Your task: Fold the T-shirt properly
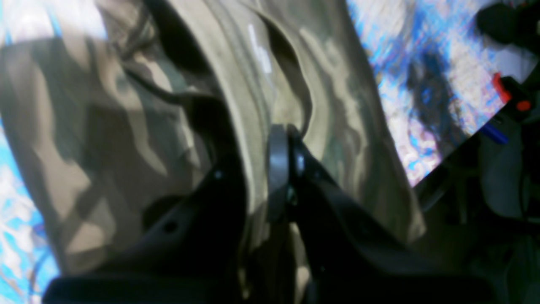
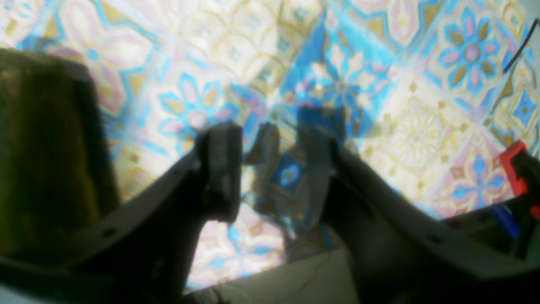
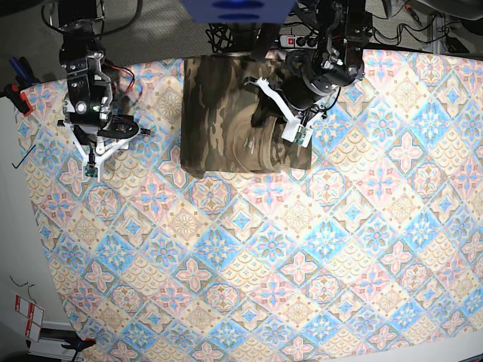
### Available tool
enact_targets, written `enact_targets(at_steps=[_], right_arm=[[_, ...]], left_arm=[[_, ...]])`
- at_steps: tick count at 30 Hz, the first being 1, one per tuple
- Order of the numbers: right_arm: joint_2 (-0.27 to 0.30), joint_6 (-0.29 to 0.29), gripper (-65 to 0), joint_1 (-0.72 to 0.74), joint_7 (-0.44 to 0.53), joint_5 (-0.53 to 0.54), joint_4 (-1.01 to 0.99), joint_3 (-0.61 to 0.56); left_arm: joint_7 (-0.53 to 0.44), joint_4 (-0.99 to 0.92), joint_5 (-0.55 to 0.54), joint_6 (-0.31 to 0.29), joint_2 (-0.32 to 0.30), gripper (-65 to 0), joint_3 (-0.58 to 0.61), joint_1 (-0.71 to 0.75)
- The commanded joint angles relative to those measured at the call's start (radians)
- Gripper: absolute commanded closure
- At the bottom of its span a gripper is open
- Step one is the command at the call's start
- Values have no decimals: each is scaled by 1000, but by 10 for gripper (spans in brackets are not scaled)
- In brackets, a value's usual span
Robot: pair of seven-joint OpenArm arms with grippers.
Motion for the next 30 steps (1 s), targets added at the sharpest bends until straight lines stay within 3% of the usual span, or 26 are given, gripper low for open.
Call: enact_targets(at_steps=[1,5,11,23,30], right_arm=[[9,1,-246,10,36,-7,2,4],[9,1,-246,9,73,-7,-35,4],[9,1,-246,15,75,-7,-47,4],[5,1,-246,16,72,-7,-47,-1],[3,3,-246,18,67,-3,-58,-153]], left_arm=[[1,32,-7,0,1,0,-20,3],[29,44,-5,0,-1,0,-65,5],[43,56,-11,0,-59,0,-83,37],[93,197,-5,0,-67,0,-163,95],[93,194,-4,0,-99,0,-211,95]])
